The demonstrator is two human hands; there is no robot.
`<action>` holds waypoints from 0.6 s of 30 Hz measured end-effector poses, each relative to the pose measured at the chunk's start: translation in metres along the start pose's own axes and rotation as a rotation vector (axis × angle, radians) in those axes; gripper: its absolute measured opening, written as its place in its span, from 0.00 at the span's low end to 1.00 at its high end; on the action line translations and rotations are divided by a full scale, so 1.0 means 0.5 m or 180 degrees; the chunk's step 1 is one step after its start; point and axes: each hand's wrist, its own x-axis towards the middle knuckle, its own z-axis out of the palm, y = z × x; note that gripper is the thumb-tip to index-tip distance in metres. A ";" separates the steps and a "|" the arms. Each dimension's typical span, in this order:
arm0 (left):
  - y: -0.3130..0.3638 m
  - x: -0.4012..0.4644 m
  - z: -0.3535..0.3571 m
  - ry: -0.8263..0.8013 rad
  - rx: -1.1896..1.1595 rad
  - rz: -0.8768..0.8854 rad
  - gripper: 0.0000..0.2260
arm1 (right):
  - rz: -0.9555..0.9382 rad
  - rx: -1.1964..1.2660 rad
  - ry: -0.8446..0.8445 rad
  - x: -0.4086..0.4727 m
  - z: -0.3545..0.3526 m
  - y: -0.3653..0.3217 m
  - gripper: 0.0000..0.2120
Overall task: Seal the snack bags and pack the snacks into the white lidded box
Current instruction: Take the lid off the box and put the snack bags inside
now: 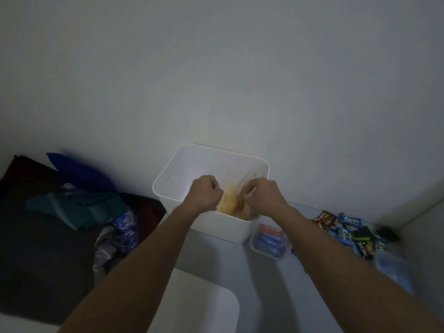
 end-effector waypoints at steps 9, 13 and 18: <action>0.006 0.049 0.066 -0.1254 0.0726 -0.0155 0.12 | 0.0223 -0.0588 -0.0645 0.051 0.022 0.020 0.10; 0.008 0.066 0.073 -0.1515 0.0357 -0.0617 0.20 | 0.0375 -0.0613 -0.0676 0.062 0.013 0.021 0.05; 0.009 0.080 0.094 -0.1615 0.0377 -0.0749 0.12 | 0.0471 -0.0135 -0.0569 0.061 -0.012 0.043 0.07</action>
